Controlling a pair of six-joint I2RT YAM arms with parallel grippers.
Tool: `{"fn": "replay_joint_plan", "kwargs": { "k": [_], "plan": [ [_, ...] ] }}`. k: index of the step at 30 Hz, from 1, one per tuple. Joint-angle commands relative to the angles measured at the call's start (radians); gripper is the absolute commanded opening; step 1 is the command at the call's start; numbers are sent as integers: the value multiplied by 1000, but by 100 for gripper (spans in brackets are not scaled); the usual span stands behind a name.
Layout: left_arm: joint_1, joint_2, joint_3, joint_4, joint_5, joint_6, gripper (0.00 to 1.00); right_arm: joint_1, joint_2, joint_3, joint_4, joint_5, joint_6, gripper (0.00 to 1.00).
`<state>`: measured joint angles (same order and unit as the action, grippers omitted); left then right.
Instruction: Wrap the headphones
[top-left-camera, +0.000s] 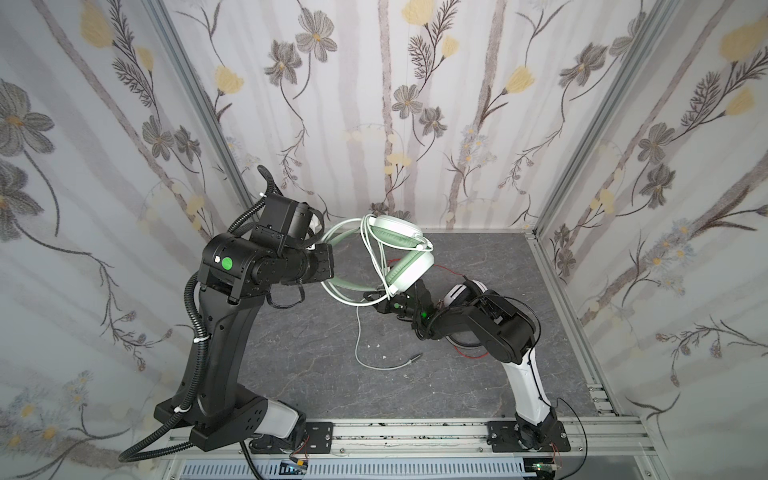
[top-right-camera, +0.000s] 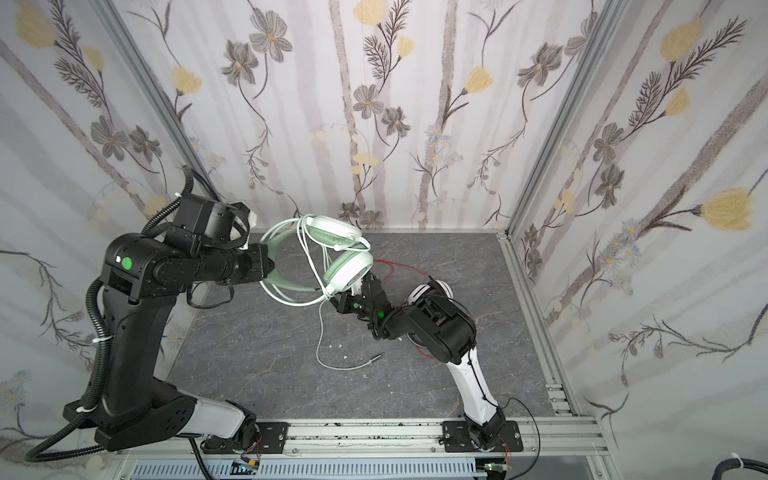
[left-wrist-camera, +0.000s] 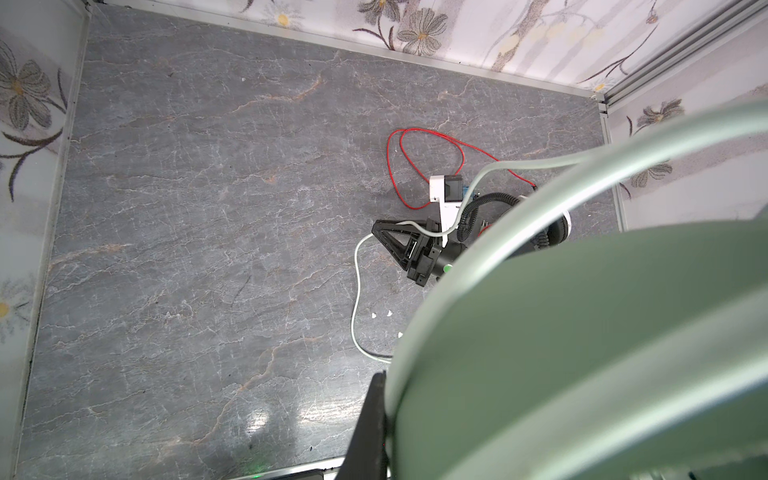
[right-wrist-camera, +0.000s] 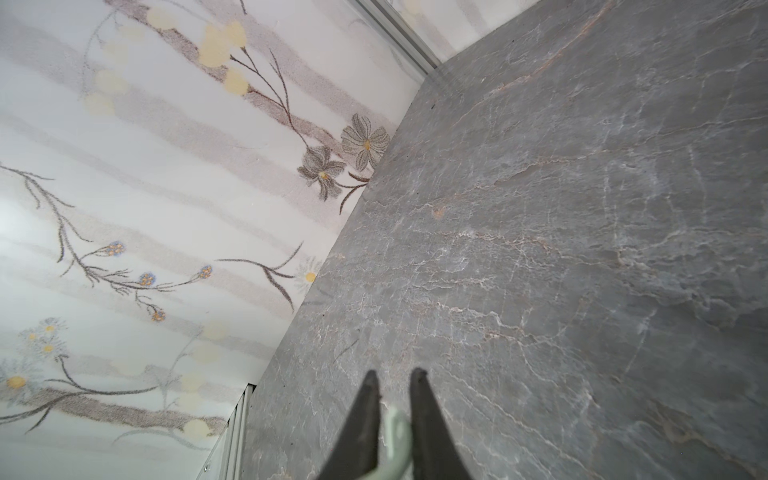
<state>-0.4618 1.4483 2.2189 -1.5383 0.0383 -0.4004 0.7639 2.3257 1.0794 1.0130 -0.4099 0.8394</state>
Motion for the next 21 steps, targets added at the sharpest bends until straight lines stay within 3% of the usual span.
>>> {"fn": "replay_joint_plan", "kwargs": {
  "k": [1,3,8,13,21],
  "plan": [
    [12,7,2,40,17,-53,0,-2,-67,-73,61,-41,-2,3],
    [26,13,1,51,9,-80,0,0,-147,-131,-38,-45,-43,2],
    [103,47,-21,109,39,-150,0,43,-403,-139,-640,72,-314,2],
    [172,93,-6,167,84,-173,0,111,-610,-175,-830,160,-321,6],
    [188,182,106,128,-12,-200,0,264,-808,-96,-1186,345,-401,7]
  ]
}}
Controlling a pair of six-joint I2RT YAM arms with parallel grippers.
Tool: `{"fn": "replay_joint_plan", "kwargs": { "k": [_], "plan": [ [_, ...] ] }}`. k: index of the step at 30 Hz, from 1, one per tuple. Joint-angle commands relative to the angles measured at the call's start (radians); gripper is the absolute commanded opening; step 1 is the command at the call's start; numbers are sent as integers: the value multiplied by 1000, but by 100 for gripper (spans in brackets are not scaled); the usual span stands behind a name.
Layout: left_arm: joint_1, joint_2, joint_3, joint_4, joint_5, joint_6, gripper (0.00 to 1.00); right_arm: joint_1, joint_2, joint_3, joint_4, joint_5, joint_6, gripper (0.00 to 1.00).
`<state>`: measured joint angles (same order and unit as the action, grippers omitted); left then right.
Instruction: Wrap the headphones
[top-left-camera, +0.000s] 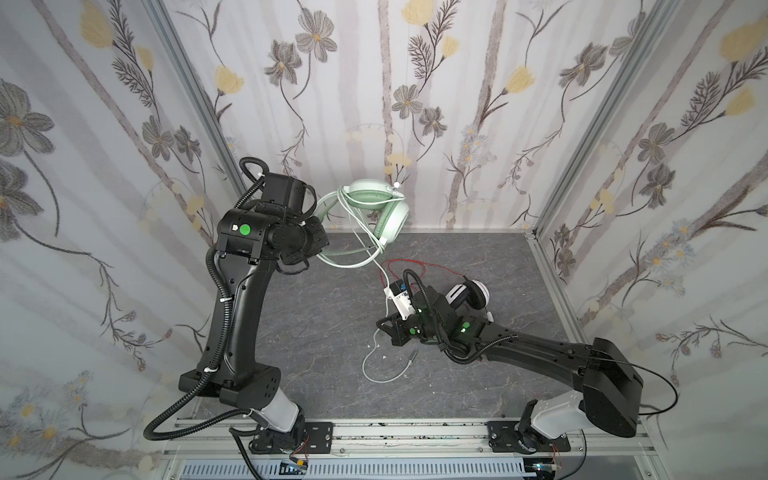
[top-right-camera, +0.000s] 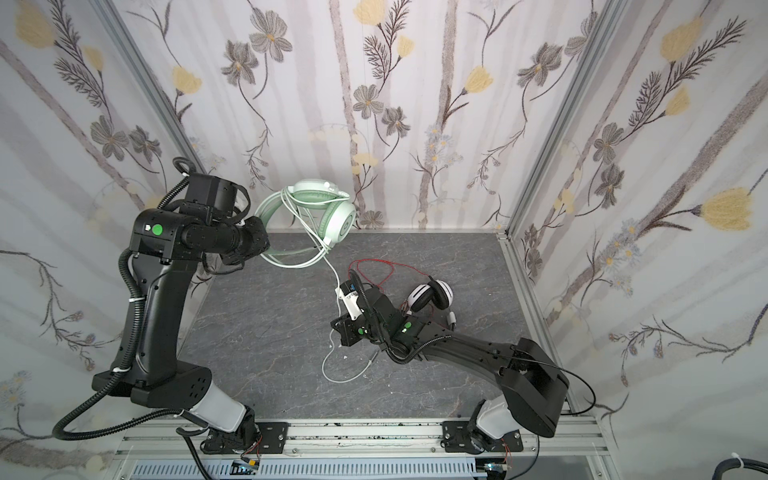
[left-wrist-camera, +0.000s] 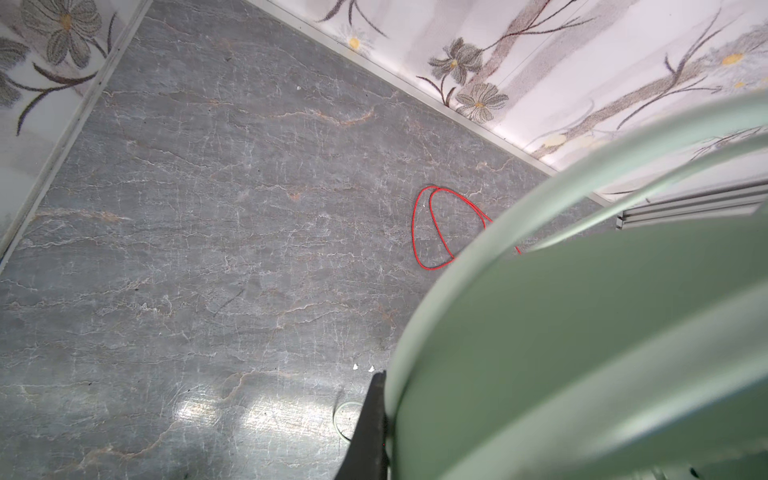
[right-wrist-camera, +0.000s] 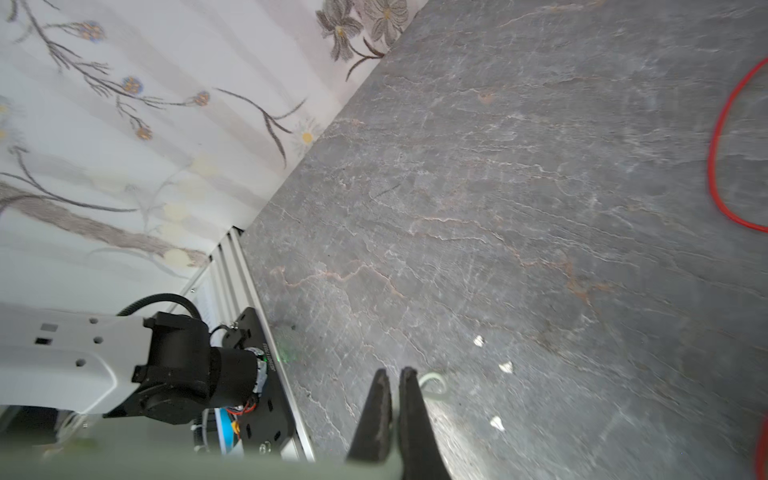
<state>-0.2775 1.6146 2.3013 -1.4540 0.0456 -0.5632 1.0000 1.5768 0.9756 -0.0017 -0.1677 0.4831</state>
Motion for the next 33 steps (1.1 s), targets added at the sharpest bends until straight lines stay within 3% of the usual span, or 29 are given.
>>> {"fn": "replay_joint_plan", "kwargs": {
  "k": [1,9,14,23,33],
  "plan": [
    [4,20,25,41,-17,-39,0,37,-94,1,-193,122,-46,7],
    [4,50,17,54,24,-50,0,60,-296,-2,-430,302,-126,7],
    [3,55,-26,25,8,-55,0,78,-348,61,-563,421,-215,8],
    [-17,38,-134,13,-4,-50,0,267,-172,436,-861,687,-425,9],
    [-116,41,-164,-45,-153,17,0,309,-71,713,-1006,897,-626,11]
  ]
}}
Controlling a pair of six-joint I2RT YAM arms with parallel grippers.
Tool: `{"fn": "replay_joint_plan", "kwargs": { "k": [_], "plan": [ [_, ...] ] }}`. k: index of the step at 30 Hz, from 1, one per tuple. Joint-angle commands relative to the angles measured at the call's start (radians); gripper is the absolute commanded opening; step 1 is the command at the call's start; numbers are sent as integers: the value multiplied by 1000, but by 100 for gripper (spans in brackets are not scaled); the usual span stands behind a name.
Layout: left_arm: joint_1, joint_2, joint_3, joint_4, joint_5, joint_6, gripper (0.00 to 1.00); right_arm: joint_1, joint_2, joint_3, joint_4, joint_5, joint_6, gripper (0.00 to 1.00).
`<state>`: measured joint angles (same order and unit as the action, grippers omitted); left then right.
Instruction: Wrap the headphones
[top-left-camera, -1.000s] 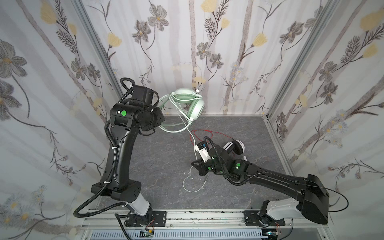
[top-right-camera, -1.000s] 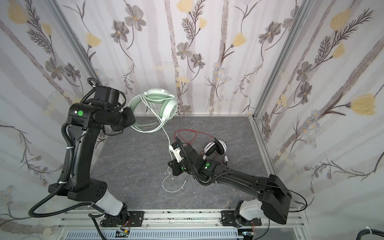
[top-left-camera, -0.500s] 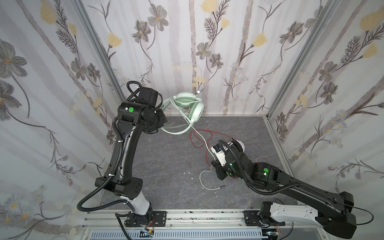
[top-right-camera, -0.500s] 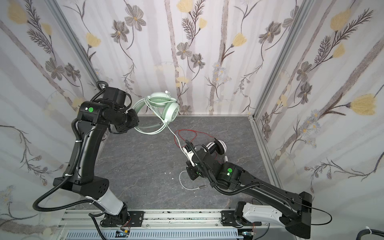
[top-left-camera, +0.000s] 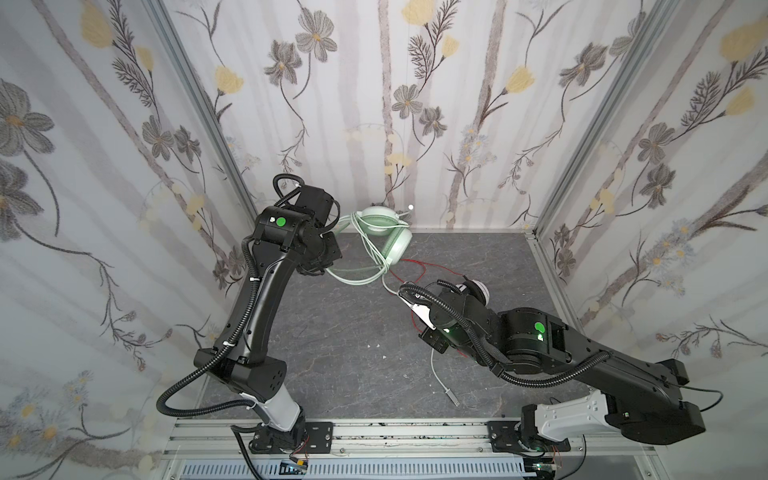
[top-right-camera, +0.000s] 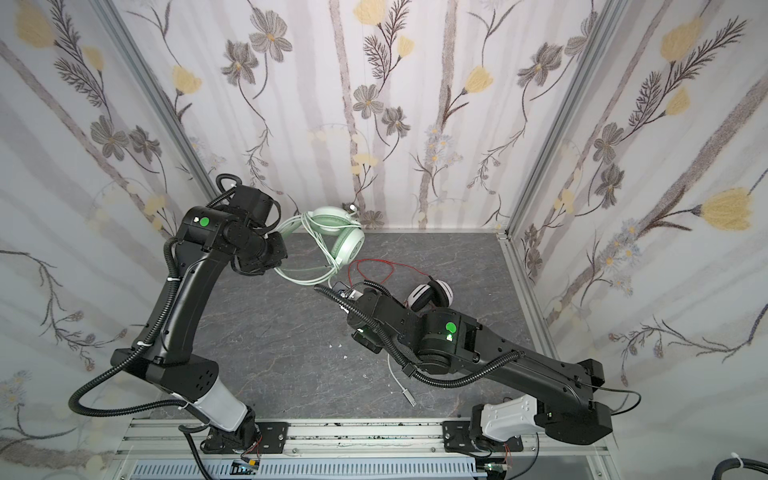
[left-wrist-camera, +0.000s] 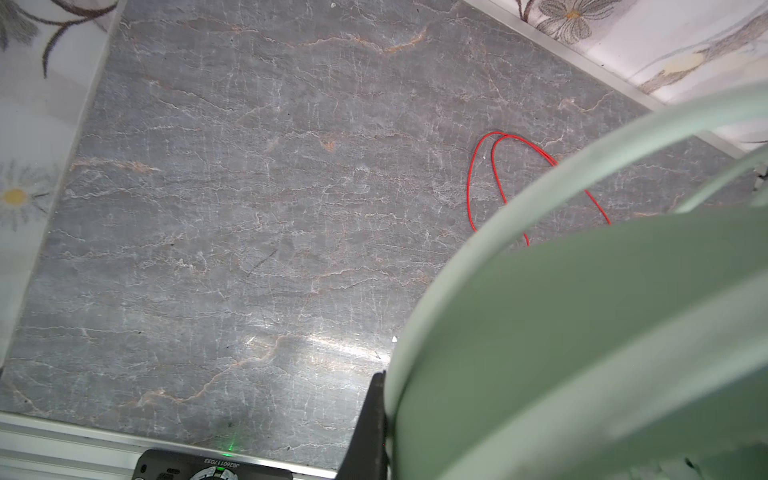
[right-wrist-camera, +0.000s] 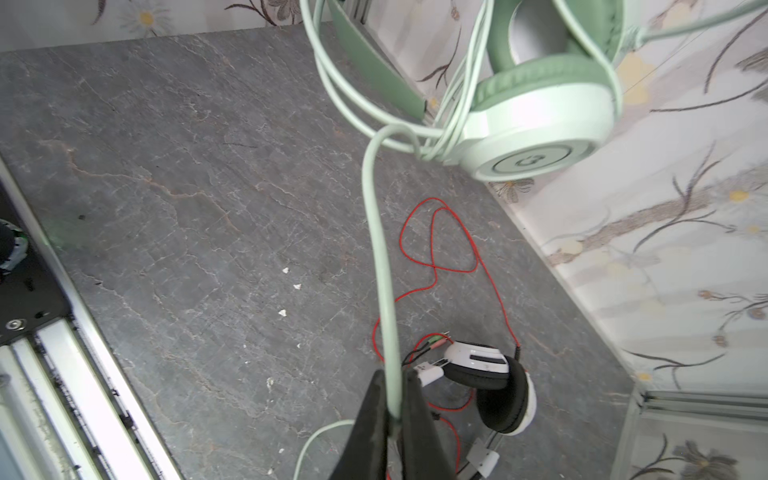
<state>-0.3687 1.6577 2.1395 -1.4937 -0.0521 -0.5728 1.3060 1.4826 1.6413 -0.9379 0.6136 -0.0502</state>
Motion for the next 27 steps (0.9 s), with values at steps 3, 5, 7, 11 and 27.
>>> {"fn": "replay_joint_plan", "kwargs": {
  "k": [3,5,7,11,27],
  "plan": [
    [-66,-6,-31,-1,-48,69,0,4,48,100,-113,176,-137,12],
    [-94,-13,-62,4,-51,90,0,4,54,123,-131,219,-168,12],
    [-120,-15,-83,-3,-75,106,0,3,56,143,-149,252,-191,12],
    [-183,-1,-104,-45,-188,150,0,7,53,177,-189,288,-222,12],
    [-210,-2,-2,-40,-188,151,0,-13,-351,-395,390,-364,89,44]
  ]
}}
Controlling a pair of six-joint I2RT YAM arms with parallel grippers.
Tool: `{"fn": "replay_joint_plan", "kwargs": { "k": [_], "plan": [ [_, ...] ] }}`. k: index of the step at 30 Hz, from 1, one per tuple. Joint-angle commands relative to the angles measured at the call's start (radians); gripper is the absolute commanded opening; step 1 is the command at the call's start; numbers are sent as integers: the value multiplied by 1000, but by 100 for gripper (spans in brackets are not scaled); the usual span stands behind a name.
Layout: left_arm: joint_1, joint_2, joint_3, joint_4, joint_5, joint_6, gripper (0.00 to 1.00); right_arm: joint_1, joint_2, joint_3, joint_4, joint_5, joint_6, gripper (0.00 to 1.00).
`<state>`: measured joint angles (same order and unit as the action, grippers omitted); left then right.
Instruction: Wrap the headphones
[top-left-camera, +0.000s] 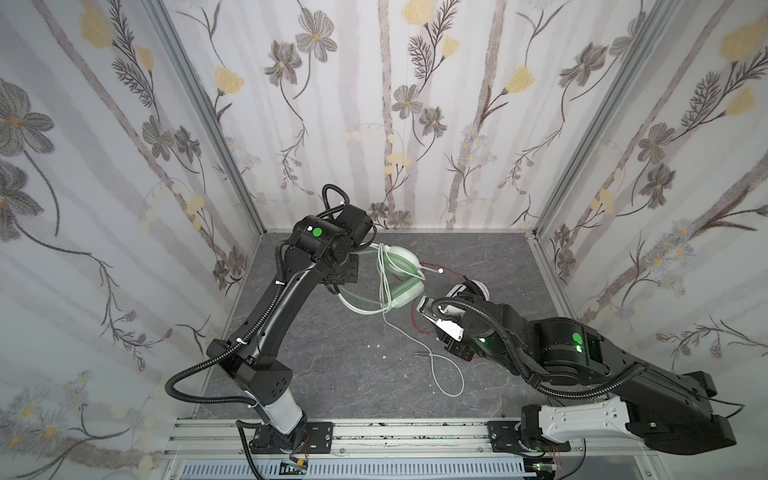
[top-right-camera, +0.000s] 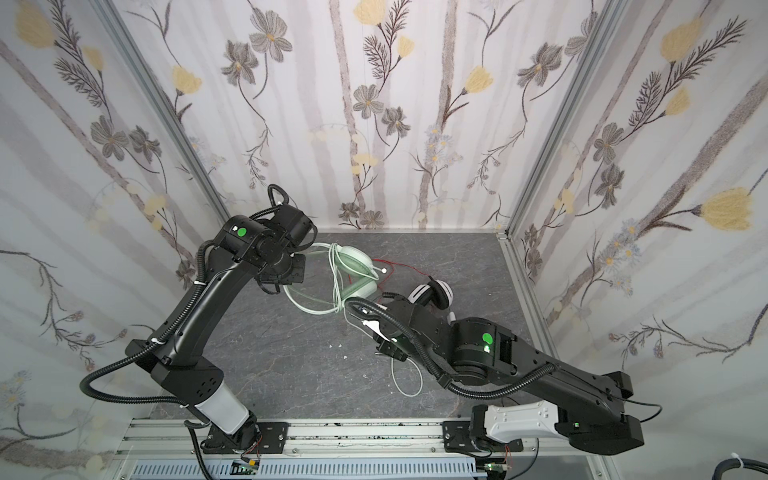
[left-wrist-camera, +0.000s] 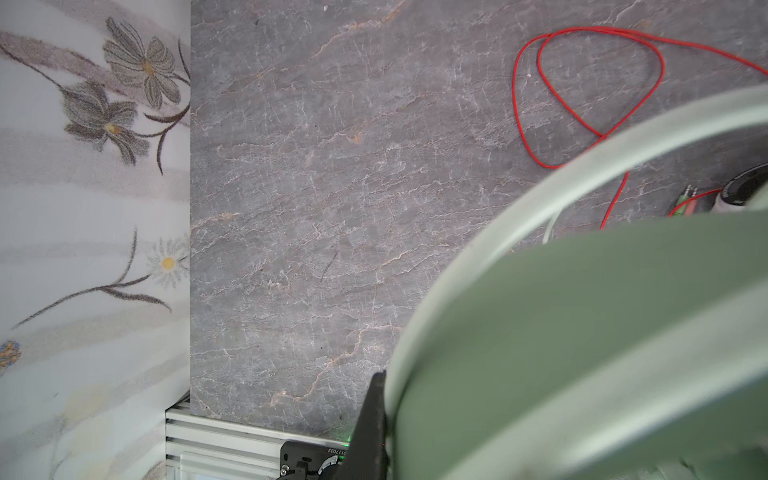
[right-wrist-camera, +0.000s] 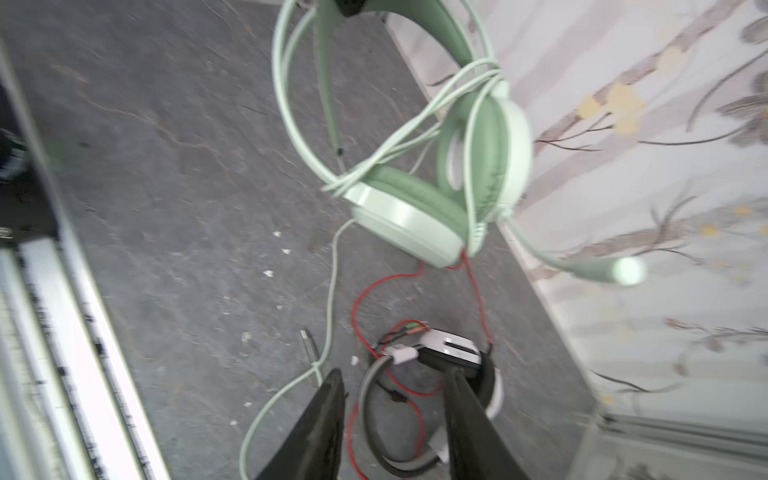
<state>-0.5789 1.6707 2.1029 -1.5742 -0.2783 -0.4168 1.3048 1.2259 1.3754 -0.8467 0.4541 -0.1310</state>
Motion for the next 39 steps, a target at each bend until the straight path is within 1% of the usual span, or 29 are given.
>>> {"fn": "replay_joint_plan", "kwargs": {
  "k": [1,2,3,4,5,6,7,8,9,11,12,14,17,19,20,23,24,26,31,32,35,39],
  "plan": [
    [1,-21,47,50,53,-8,0,-27,-147,-197,362,-217,220,47],
    [1,-30,59,62,68,-11,0,-51,-214,-271,432,-210,282,52],
    [0,-42,71,75,85,-15,0,-79,-284,-350,488,-186,347,60],
    [1,-50,81,86,98,-18,0,-109,-343,-422,531,-165,403,64],
    [1,-61,94,97,114,-23,0,-163,-413,-508,568,-170,465,64],
    [0,-70,109,106,131,-27,0,-217,-452,-562,581,-204,504,65],
    [1,-75,125,110,144,-30,0,-272,-476,-608,584,-261,532,65],
    [1,-79,143,111,159,-33,0,-343,-490,-665,589,-342,556,65],
    [1,-83,158,113,175,-37,0,-407,-493,-714,602,-441,570,68],
    [0,-90,177,119,211,-44,0,-512,-490,-807,676,-623,594,81],
    [1,-96,177,131,235,-47,0,-548,-486,-851,726,-704,612,87],
    [0,-108,173,154,273,-55,0,-603,-456,-906,810,-822,646,92],
    [0,-123,170,182,304,-63,0,-659,-353,-927,865,-879,679,93],
    [-1,-129,171,191,313,-63,0,-694,-254,-919,897,-954,685,94],
    [0,-131,173,195,316,-61,0,-703,-196,-906,908,-993,681,99],
    [0,-136,170,208,325,-56,0,-705,-36,-855,929,-1103,639,99],
    [0,-138,170,213,329,-57,0,-705,12,-840,934,-1115,634,99],
    [0,-141,170,220,330,-59,0,-705,86,-808,922,-1100,616,98],
    [1,-137,172,214,329,-59,0,-707,230,-729,863,-1066,578,98],
    [0,-135,172,212,328,-58,0,-708,257,-723,865,-1078,578,96],
    [1,-135,170,213,327,-62,0,-707,337,-705,865,-1123,574,85],
    [1,-135,172,215,329,-63,0,-706,364,-690,857,-1149,568,80]
  ]
}}
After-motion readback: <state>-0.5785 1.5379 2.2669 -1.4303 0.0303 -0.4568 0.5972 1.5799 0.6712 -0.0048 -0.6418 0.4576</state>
